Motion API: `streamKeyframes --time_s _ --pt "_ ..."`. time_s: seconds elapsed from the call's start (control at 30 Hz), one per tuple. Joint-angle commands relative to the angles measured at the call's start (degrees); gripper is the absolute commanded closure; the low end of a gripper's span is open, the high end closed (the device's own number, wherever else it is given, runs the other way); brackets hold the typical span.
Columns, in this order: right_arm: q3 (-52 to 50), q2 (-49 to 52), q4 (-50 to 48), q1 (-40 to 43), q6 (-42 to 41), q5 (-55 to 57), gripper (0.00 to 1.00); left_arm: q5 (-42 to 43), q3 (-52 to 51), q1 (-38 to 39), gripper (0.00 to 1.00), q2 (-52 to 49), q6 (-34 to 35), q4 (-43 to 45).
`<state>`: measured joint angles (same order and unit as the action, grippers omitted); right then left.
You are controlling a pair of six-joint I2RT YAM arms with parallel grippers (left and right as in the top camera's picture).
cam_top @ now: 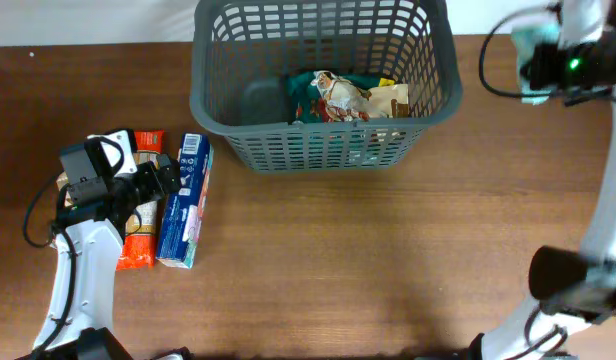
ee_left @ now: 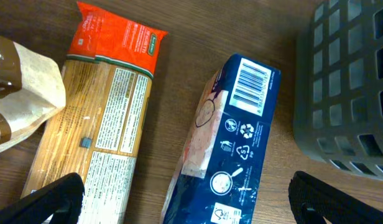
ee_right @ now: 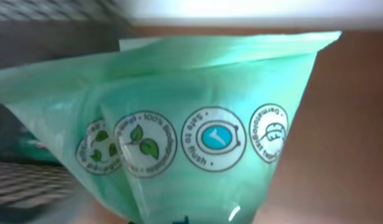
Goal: Pack container
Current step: 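Drop the wipes pack into the basket with the right gripper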
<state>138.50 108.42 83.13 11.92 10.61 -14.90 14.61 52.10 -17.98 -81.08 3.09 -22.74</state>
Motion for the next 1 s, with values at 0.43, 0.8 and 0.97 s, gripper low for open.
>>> streamKeyframes --time_s 0.43,0.8,0.97 --pt "13.9 9.2 -6.2 -32.6 19.2 5.3 0.96 0.4 0.9 -0.2 0.01 -0.2 0.5 0.1" --pt "13.7 26.5 -10.5 -32.0 15.3 5.2 0.95 0.4 0.9 -0.2 0.01 -0.2 0.5 0.2" --pt "11.5 27.9 -10.6 -31.6 14.2 5.3 0.63 0.4 0.9 -0.2 0.01 -0.2 0.5 0.1"
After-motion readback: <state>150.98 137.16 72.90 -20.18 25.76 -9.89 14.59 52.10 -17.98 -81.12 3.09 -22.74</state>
